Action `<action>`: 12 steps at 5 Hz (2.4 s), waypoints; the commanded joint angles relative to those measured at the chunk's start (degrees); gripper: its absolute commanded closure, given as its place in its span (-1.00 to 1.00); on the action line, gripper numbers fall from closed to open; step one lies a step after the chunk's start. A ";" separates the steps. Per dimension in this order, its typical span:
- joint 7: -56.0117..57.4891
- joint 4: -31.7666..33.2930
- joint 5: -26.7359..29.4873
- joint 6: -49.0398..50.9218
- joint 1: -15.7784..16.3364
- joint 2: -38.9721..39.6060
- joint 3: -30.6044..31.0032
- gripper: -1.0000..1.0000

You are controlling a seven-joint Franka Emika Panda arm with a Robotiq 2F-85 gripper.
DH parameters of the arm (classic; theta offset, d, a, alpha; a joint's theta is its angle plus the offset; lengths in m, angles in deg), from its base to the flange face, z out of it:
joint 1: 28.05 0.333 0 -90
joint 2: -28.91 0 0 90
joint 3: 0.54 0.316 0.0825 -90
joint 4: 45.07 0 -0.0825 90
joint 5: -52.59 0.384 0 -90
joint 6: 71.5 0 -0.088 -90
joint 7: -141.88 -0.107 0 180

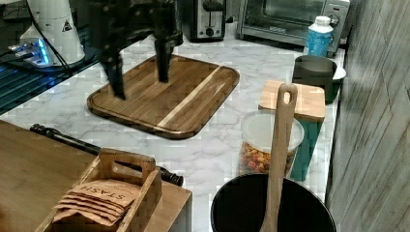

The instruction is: Open the drawer.

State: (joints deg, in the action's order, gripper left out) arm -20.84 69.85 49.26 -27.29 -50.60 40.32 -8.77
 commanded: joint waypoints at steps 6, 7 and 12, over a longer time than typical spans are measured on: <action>7.55 4.22 -6.17 -13.30 -3.79 8.93 0.04 -1.00; 8.95 5.15 -2.40 -13.82 -4.70 10.03 0.98 -1.00; 14.09 6.04 1.17 -18.95 -7.30 14.18 4.80 -1.00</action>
State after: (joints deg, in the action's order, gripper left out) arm -11.67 76.68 48.00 -46.18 -56.14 52.80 -6.78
